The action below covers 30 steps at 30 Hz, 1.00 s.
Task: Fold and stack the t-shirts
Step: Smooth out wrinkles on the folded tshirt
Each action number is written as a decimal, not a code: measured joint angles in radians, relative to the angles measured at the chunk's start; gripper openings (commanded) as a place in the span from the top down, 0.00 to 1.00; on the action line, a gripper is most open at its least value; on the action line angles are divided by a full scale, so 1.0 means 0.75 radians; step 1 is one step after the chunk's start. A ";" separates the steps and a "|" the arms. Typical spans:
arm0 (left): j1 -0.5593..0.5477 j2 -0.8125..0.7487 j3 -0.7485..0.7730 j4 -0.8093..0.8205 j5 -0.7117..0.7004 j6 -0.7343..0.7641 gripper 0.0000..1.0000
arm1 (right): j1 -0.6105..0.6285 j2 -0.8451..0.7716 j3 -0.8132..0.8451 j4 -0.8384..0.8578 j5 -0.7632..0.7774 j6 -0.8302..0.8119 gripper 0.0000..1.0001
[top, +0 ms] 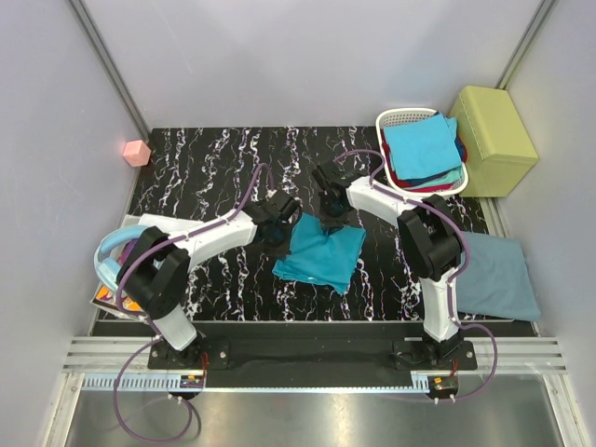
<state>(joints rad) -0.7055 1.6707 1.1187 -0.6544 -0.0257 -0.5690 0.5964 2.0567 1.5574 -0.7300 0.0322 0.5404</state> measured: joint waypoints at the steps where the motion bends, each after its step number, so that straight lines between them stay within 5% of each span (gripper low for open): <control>1: 0.000 0.000 -0.001 -0.001 0.001 0.000 1.00 | 0.000 0.000 -0.010 0.008 -0.002 0.000 0.77; 30: -0.080 -0.189 -0.215 0.072 0.050 -0.078 1.00 | -0.045 0.028 -0.037 0.052 -0.138 0.015 0.80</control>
<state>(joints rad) -0.7654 1.5288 0.9573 -0.6003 0.0120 -0.6273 0.5629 2.0777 1.5295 -0.6907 -0.0711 0.5518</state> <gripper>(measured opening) 0.008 0.190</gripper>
